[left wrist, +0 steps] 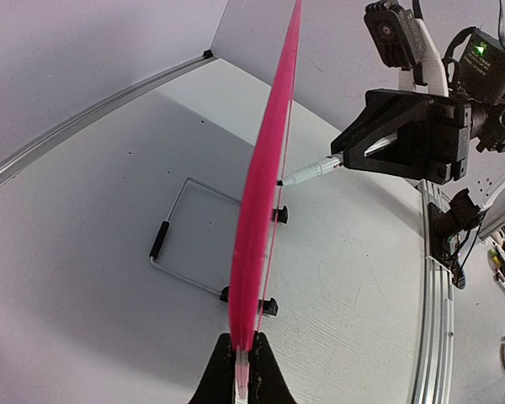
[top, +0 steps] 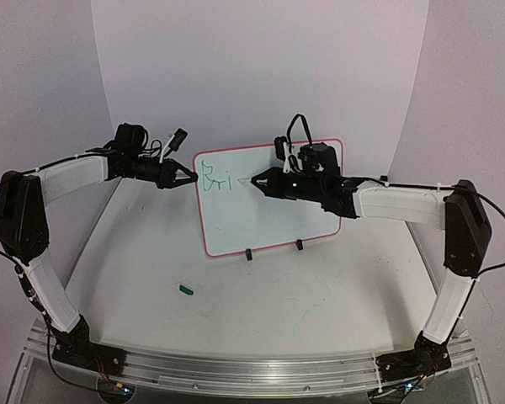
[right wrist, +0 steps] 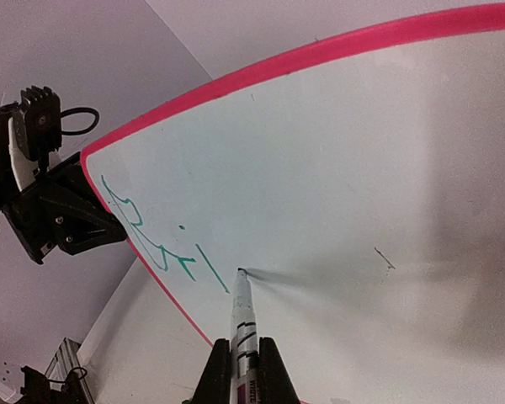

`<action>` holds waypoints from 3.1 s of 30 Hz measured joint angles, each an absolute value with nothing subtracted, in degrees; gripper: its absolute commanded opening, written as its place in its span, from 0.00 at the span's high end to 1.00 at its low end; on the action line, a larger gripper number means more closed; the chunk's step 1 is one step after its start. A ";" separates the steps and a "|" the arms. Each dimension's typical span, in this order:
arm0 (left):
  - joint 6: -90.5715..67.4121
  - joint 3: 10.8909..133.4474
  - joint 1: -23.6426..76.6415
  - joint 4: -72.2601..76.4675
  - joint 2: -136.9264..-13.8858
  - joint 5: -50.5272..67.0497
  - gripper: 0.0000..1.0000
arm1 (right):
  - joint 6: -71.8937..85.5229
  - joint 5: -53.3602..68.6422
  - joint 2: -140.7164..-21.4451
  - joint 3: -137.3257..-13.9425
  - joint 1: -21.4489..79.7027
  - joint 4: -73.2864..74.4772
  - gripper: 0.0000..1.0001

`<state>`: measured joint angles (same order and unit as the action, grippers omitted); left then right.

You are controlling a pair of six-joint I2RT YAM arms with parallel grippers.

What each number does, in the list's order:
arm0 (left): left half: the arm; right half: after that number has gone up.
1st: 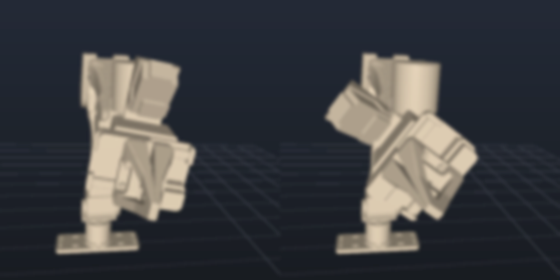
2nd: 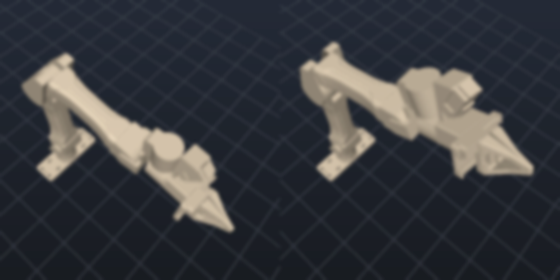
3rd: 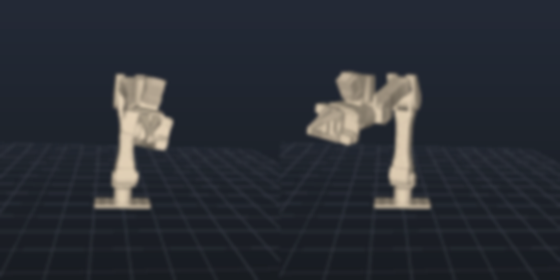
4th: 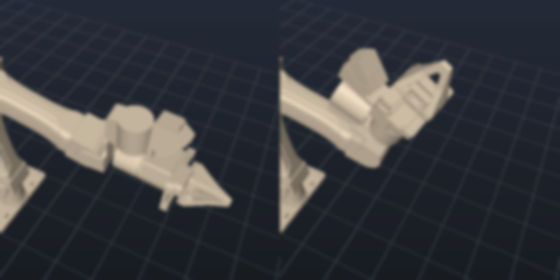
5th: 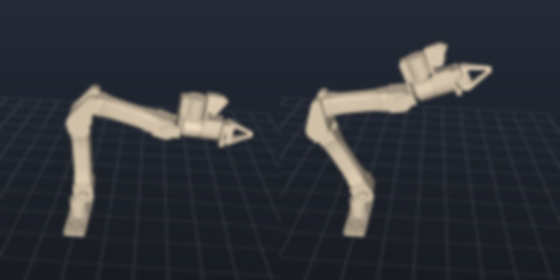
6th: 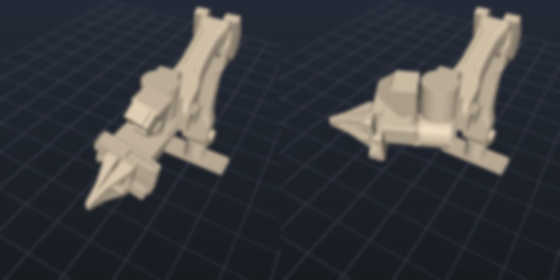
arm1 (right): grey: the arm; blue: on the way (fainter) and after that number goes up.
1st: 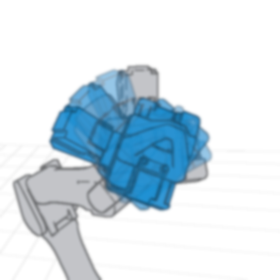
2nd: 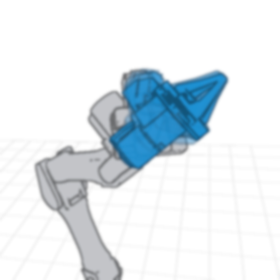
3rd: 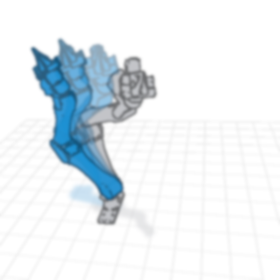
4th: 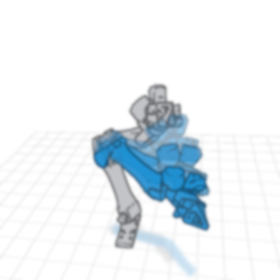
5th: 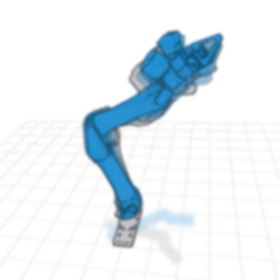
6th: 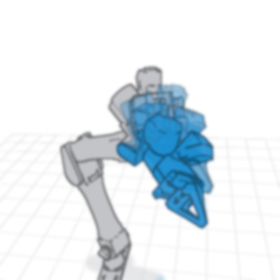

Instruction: Write a sentence on the whiteboard

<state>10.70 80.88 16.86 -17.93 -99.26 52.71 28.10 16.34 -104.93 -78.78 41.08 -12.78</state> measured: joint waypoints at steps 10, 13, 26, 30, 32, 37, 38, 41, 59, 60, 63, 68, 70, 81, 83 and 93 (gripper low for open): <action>10.59 80.88 16.86 -17.91 -99.26 52.26 1.00 | 28.36 16.68 -105.83 -79.74 41.01 -13.45 1.00; 10.61 80.88 16.86 -17.91 -99.26 52.29 1.00 | 28.36 17.29 -106.18 -80.36 41.01 -13.93 1.00; 10.61 80.88 16.88 -17.91 -99.26 52.27 1.00 | 28.57 19.35 -107.28 -80.47 41.01 -15.06 1.00; 10.59 80.88 16.88 -17.91 -99.26 52.25 1.00 | 28.56 19.51 -107.28 -78.98 41.01 -15.40 1.00; 10.59 80.88 16.88 -17.91 -99.26 52.23 1.00 | 28.57 19.65 -107.28 -78.55 41.01 -15.32 1.00; 10.59 80.88 16.88 -17.91 -99.26 52.24 1.00 | 28.57 19.57 -107.23 -78.29 41.03 -15.35 1.00; 10.59 80.88 16.88 -17.91 -99.26 52.23 1.00 | 28.56 19.51 -107.20 -78.28 41.04 -15.34 1.00; 10.59 80.88 16.88 -17.91 -99.26 52.25 1.00 | 28.54 19.01 -106.87 -78.21 41.08 -15.17 1.00; 10.66 80.88 17.08 -17.96 -99.13 52.23 1.00 | 28.53 17.19 -105.45 -78.19 40.95 -14.99 1.00; 10.66 80.88 17.08 -17.96 -99.13 52.24 1.00 | 28.55 17.19 -105.45 -78.09 40.93 -15.07 1.00; 10.66 80.88 17.10 -17.98 -99.13 52.23 1.00 | 28.61 17.37 -105.45 -77.21 40.93 -15.36 1.00; 10.66 80.88 17.10 -17.98 -99.11 52.23 1.00 | 29.04 17.92 -105.45 -75.04 40.95 -15.27 1.00; 10.66 80.88 17.10 -17.98 -99.11 52.23 1.00 | 29.30 18.13 -105.45 -74.41 40.95 -15.18 1.00; 10.66 80.88 17.10 -17.98 -99.11 52.21 1.00 | 30.55 20.53 -108.17 -75.60 41.98 -15.43 1.00; 10.68 80.88 17.11 -17.98 -99.11 52.23 1.00 | 30.84 20.69 -108.55 -75.99 42.26 -15.48 1.00; 10.80 80.88 17.44 -18.02 -99.04 52.25 1.00 | 32.39 20.81 -104.81 -74.01 42.15 -20.11 1.00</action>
<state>10.80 80.88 17.44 -18.02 -99.04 52.25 32.39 20.81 -104.81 -74.01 42.15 -20.11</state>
